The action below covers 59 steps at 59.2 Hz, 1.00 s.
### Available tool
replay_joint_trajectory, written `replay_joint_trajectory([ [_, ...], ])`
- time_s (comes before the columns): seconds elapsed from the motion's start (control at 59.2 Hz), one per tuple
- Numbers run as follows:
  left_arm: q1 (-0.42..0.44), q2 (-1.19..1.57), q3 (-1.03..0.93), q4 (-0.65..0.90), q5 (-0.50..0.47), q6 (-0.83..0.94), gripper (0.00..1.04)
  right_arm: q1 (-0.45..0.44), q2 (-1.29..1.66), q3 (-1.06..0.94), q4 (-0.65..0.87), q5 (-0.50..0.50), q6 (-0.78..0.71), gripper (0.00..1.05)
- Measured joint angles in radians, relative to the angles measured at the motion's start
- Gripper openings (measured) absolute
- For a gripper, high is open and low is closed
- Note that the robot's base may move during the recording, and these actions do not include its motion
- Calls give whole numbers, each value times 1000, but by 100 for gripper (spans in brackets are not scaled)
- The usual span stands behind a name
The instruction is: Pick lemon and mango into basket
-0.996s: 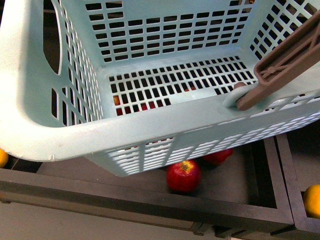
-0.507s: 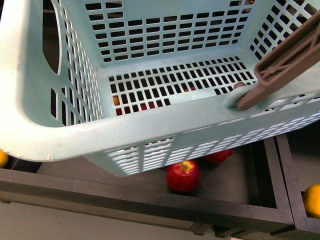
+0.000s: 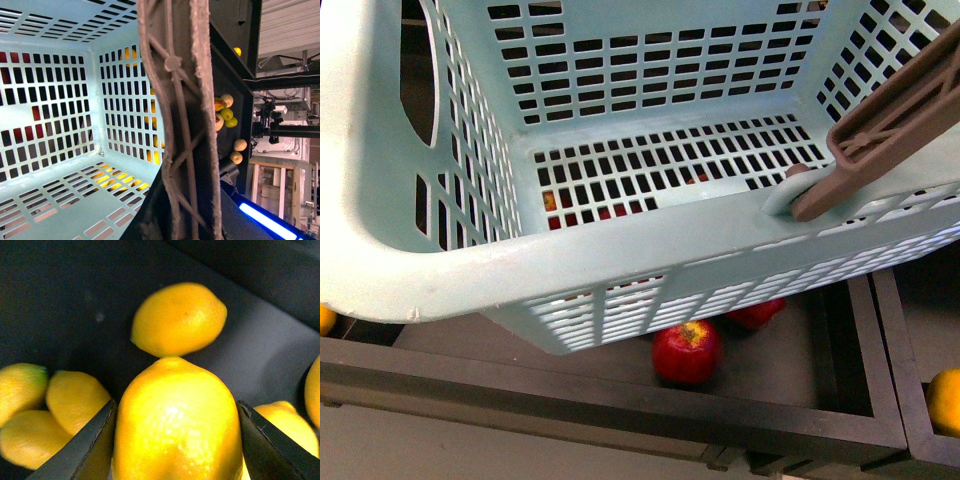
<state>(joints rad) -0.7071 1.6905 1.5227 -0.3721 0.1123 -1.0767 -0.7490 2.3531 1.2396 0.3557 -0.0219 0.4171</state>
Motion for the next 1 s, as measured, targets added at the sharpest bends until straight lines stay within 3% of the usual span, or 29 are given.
replay_joint_trajectory([
  [0.22, 0, 0, 0, 0, 0, 0, 6, -9, -301, -211, 66, -155, -113, 60],
  [0.321, 0, 0, 0, 0, 0, 0, 6, 22, -524, -344, 53, -265, -141, 60],
  [0.49, 0, 0, 0, 0, 0, 0, 6, 92, -791, -425, 15, -330, -120, 60],
  [0.726, 0, 0, 0, 0, 0, 0, 6, 308, -1078, -466, -24, -292, -13, 60],
  [0.996, 0, 0, 0, 0, 0, 0, 6, 641, -1141, -514, -49, -167, 10, 60],
])
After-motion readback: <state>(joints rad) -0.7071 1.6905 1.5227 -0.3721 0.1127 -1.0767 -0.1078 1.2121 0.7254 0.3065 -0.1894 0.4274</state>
